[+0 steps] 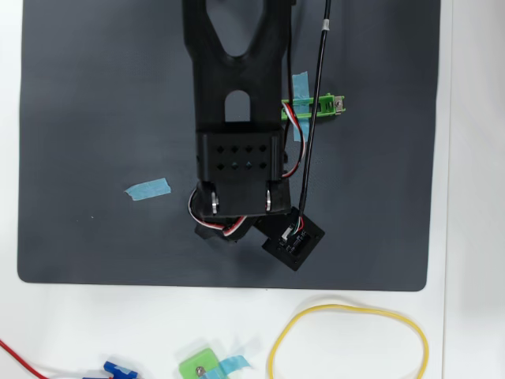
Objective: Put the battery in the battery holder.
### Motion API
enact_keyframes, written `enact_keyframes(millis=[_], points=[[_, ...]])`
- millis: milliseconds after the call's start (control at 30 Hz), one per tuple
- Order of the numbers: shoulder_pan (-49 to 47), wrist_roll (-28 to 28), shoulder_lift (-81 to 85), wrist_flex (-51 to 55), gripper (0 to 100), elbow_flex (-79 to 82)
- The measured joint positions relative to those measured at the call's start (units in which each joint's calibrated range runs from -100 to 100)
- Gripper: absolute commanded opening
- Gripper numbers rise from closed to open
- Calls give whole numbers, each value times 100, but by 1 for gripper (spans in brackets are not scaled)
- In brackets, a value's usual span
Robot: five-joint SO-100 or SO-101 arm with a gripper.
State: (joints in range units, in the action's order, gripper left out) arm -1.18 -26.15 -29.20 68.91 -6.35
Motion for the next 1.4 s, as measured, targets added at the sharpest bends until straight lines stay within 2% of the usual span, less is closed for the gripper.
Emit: enact_keyframes(millis=[67, 167, 400, 600, 700, 867, 1000, 1400], points=[[0, 0, -8, 34, 22, 0], [0, 0, -8, 69, 0, 0], [34, 0, -17, 517, 0, -54], [0, 368, 34, 551, 0, -27], [-382, 601, 535, 594, 0, 563], [-1044, 995, 1919, -207, 0, 1851], [-1516, 1223, 2462, -353, 0, 2341], [-2864, 1265, 3964, -388, 0, 3721]])
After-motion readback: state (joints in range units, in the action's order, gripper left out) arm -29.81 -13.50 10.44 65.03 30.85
